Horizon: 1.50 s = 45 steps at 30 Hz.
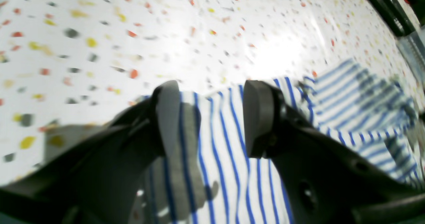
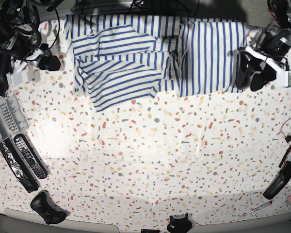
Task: Layout the t-shirt on the table in an organized manner, then fold the t-shirt properly
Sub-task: 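Grasp the folded shirt's side with the left gripper and fold it inward, then grasp the shirt with both grippers and lift it off the table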
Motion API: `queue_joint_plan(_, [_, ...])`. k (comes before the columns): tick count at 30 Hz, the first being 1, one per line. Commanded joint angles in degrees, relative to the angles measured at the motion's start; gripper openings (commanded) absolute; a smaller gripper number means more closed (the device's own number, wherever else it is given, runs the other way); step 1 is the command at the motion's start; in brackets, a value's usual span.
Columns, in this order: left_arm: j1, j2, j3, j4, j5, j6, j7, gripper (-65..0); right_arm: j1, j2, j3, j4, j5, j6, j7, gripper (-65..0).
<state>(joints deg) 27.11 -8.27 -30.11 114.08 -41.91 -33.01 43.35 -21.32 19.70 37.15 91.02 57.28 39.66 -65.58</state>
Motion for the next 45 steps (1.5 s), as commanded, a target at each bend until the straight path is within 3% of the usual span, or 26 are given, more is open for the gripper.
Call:
queue_joint_plan(1, [-0.11, -0.35, -0.74, 1.18, -1.11, -0.31, -1.46, -36.6, 0.20, 0.92, -0.46, 0.15, 1.27, 0.34, 0.85, -42.5])
queue_joint_plan(7, [-0.13, -0.37, -1.03, 1.11, -0.92, -1.77, -1.46, -36.6, 0.17, 0.72, -7.82, -1.51, 1.29, 0.34, 0.85, -42.5])
queue_joint_plan(11, [-0.11, -0.35, -1.03, 1.03, 2.84, -1.75, -2.71, -36.6, 0.20, -0.55, -11.37, -1.51, 1.25, 0.34, 1.90, -42.5])
queue_joint_plan(24, [-0.09, -0.35, -1.03, 1.03, 4.00, -1.73, -2.91, -36.6, 0.37, -6.10, -13.29, -1.53, -3.10, 0.34, 4.94, -42.7])
queue_joint_plan(29, [0.04, -0.35, -1.03, 1.03, 4.04, -1.73, -2.91, -36.6, 0.35, -6.03, -13.29, -1.53, -3.08, 0.34, 4.81, -42.9])
queue_joint_plan(35, [0.04, -0.35, -1.03, 1.03, 4.63, -1.73, -2.91, -36.6, -0.13, -4.39, -12.39, -1.53, 0.57, 0.34, 0.46, -42.9])
queue_joint_plan(40, [0.04, -0.35, -1.03, 1.03, 4.61, -1.73, -2.91, -36.6, -0.46, -1.25, -7.67, -1.53, 2.21, 0.34, 0.39, -42.9])
queue_joint_plan(45, [0.04, -0.35, -1.03, 1.03, 4.57, -1.73, -2.93, -36.6, -0.44, -0.63, -2.69, -1.53, 6.05, 0.34, 0.37, -42.9])
